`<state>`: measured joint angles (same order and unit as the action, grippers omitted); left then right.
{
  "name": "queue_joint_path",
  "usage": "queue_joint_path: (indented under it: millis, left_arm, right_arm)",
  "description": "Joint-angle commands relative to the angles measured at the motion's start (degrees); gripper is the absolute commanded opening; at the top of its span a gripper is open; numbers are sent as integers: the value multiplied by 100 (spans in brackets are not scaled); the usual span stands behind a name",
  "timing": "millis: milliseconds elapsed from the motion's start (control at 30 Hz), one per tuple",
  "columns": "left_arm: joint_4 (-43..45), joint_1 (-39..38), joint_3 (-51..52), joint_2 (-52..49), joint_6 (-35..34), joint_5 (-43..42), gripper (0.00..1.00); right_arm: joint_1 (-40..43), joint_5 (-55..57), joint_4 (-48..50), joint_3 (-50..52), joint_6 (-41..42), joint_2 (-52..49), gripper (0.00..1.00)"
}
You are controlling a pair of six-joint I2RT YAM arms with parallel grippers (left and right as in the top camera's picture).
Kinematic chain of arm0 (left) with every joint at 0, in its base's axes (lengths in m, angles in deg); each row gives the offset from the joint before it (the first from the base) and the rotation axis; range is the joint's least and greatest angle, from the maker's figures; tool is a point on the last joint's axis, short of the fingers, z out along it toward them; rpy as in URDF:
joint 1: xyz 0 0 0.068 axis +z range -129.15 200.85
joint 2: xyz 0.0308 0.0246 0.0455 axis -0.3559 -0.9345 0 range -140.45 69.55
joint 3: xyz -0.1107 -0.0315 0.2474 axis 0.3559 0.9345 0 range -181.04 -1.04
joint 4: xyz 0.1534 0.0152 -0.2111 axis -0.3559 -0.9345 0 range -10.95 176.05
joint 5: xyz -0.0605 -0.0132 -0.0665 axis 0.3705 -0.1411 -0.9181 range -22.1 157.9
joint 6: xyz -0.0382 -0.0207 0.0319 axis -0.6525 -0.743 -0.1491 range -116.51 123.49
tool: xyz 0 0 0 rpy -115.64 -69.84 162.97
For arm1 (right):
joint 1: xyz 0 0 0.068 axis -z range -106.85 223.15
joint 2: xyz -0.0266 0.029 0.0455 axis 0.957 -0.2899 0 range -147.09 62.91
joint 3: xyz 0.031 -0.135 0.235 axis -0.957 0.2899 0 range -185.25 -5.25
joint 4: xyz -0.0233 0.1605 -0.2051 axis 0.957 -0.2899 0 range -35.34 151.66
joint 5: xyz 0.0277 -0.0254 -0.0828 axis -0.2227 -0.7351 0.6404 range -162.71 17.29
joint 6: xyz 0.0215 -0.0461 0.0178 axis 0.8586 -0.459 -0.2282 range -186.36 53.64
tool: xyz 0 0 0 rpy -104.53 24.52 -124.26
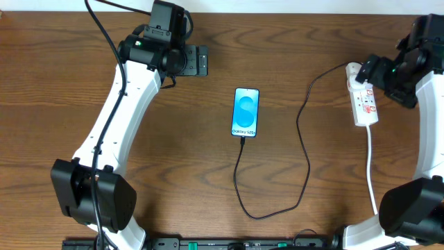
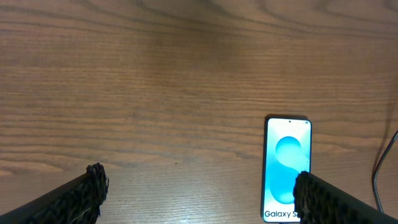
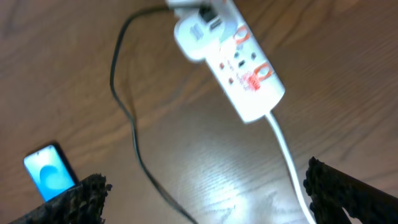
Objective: Plug charger to phone and switch on socket
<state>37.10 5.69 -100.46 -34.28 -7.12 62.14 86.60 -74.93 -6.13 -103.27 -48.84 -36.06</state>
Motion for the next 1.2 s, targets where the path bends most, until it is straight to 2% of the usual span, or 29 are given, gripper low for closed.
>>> queue_joint_path:
  millis: [0, 67, 133, 367, 867, 1167]
  left_arm:
    - [-9, -2, 9, -33, 9, 90, 97]
    - [-9, -2, 9, -33, 9, 90, 97]
    - [-9, -2, 9, -33, 9, 90, 97]
    - [-9, -2, 9, -33, 7, 90, 97]
    - [-9, -2, 9, -33, 9, 90, 97]
    - [-9, -2, 9, -33, 9, 90, 97]
  right_arm:
    - [118, 929, 245, 101, 855, 35, 99]
    - [162, 1484, 332, 223, 1633, 28, 99]
    - [210, 1735, 520, 387, 1993, 24, 99]
    - [514, 1729, 1373, 957, 2199, -223, 99]
    - [944, 1209, 2031, 957, 2234, -1482, 99]
    - [944, 1058, 2210, 957, 2721, -1985, 99]
